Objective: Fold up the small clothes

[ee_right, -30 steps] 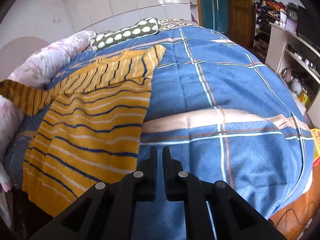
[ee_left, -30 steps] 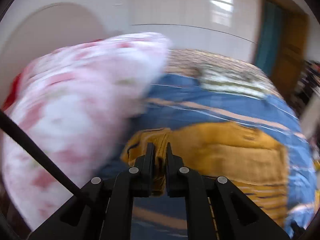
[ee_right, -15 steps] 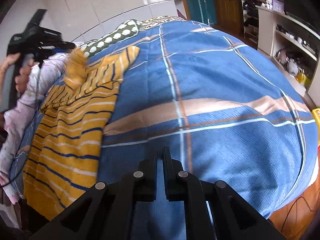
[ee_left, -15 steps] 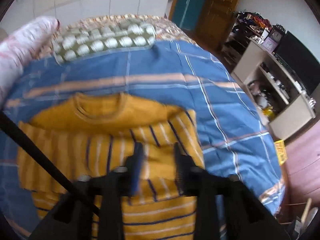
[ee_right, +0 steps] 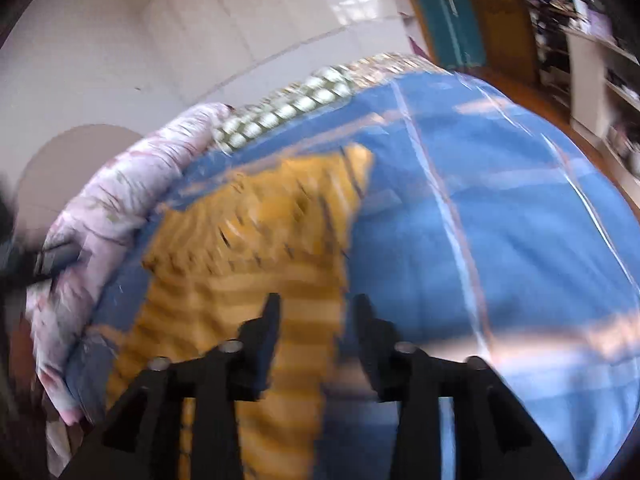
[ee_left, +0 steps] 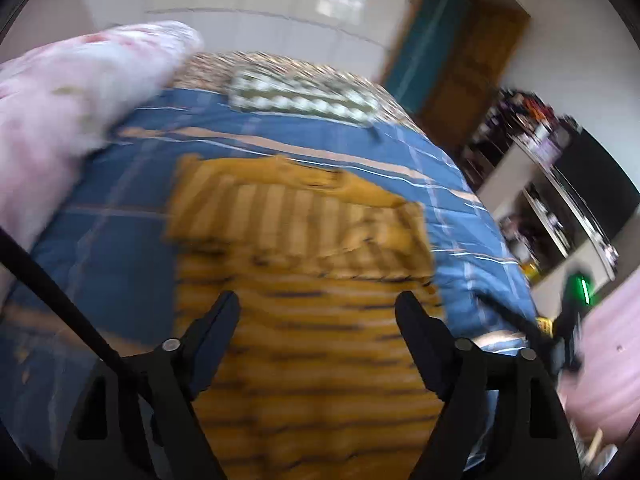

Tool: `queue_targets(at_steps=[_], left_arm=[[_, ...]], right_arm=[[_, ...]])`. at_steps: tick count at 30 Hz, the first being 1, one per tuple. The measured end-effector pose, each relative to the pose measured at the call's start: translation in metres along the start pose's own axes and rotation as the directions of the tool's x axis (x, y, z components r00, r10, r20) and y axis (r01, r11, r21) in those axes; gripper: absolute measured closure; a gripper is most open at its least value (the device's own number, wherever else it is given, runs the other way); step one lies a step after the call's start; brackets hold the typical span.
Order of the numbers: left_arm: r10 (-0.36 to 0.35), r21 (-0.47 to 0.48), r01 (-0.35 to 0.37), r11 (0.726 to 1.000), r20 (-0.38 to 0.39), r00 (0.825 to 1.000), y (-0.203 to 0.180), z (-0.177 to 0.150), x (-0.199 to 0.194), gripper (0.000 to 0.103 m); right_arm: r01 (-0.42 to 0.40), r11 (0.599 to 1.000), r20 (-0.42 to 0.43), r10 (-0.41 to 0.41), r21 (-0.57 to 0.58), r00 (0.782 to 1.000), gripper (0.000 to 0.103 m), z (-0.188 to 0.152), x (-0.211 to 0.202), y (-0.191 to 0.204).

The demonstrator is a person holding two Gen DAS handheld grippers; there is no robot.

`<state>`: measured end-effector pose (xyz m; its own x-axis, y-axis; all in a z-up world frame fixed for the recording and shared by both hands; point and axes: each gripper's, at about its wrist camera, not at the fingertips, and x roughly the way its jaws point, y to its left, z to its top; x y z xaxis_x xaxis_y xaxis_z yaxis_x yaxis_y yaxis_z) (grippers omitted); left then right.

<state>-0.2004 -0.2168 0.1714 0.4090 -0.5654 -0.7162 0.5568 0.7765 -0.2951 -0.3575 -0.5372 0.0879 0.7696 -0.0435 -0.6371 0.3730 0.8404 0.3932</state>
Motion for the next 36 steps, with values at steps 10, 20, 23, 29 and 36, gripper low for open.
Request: queue_targets(at_steps=[10,20,23,29,36], left_arm=[[0.123,-0.223,-0.115,0.968,0.021,0.992,0.123,-0.083,-0.030,0.018],[0.058,-0.285,-0.062,0.956,-0.020,0.998,0.140,-0.088,0.001,0.018],[0.026,-0.285,-0.039,0.958,-0.051,0.998,0.135,-0.090,0.014,0.018],[-0.063,-0.276,0.032,0.961,-0.104,0.993,0.128,-0.092,0.038,0.029],[-0.221,-0.358,0.144,0.923,-0.185,0.958,0.117,-0.104,0.076,0.047]], right_arm=[[0.018,0.971,-0.249,0.043,0.239,0.968,0.048,0.050,0.155,0.015],[0.262,0.958,-0.180,-0.238,0.120,0.954,0.092,0.083,0.153,0.003],[0.210,0.971,-0.174,-0.189,0.111,0.966,0.077,0.072,0.127,0.005],[0.057,0.994,-0.221,-0.034,0.098,0.975,0.061,0.001,0.058,0.001],[0.032,0.989,-0.266,0.007,0.142,0.964,0.060,-0.079,0.017,-0.019]])
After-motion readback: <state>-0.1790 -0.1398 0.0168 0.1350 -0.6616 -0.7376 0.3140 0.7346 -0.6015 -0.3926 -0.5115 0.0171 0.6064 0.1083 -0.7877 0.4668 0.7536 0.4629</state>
